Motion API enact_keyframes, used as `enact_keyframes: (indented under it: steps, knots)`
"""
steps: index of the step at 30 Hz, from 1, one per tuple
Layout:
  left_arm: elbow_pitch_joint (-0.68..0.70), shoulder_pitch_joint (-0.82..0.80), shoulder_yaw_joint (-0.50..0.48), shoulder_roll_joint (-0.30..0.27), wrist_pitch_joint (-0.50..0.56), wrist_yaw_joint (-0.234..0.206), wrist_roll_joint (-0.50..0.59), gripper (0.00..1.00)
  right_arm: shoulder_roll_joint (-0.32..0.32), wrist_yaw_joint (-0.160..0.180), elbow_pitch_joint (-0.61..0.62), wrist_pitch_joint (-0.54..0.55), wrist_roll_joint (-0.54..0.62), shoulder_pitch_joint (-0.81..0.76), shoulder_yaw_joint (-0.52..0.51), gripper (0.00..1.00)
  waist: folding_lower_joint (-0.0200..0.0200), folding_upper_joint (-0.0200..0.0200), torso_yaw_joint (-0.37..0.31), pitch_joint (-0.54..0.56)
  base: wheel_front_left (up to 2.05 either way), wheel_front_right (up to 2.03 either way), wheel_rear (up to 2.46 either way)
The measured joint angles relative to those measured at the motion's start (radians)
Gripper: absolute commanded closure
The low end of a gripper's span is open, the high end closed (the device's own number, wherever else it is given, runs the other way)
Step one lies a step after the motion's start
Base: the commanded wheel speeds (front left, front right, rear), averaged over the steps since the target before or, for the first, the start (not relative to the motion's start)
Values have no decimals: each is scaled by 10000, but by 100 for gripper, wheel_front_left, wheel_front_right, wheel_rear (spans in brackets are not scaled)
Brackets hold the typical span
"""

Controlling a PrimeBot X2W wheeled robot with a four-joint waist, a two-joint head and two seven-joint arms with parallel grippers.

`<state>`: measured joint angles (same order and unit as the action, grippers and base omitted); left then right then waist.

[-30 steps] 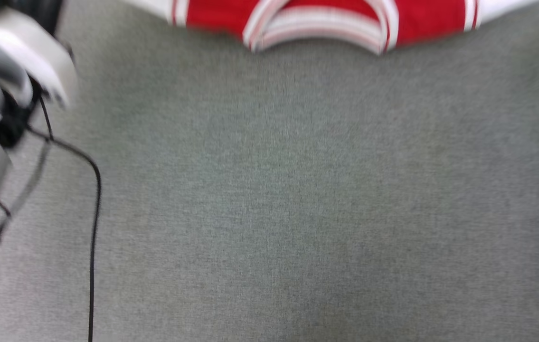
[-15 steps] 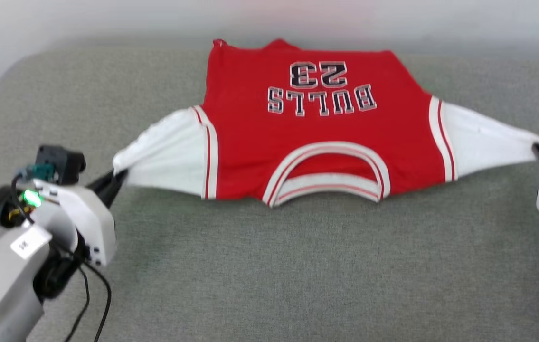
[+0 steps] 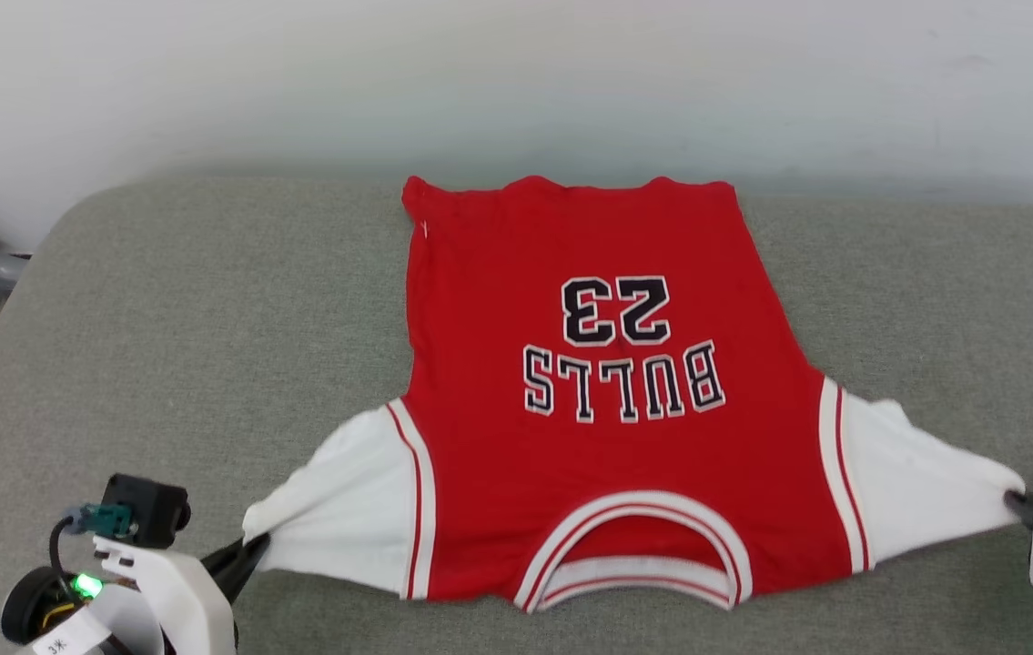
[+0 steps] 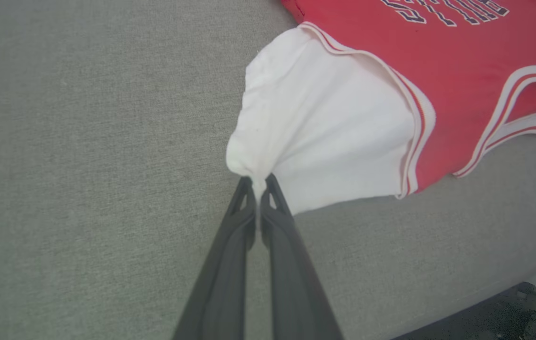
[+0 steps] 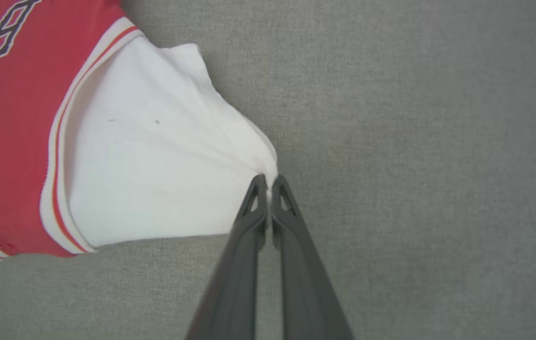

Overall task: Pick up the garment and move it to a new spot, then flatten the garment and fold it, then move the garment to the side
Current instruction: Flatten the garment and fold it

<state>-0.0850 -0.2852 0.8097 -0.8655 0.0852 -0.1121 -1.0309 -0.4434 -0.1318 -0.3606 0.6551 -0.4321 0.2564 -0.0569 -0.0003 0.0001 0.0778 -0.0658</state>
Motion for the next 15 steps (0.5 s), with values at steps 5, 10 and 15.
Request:
enact_keyframes:
  steps: [5,10,15]
  knots:
    - [648,1055,-67,-272,-38,-286,-748,100,155,2,1016,1333,-412,-1263,-443,100,0,0,-156,363,0,0,0]
    - [1348,1909,-56,-798,50,-374,-1266,100,328,2,1866,2339,-556,-2356,-1035,100,1,0,-333,643,0,0,0]
    - [2092,2367,6,-995,205,-428,-1682,100,698,2,2767,3281,-686,-3481,-1624,100,1,0,-369,741,0,0,0]
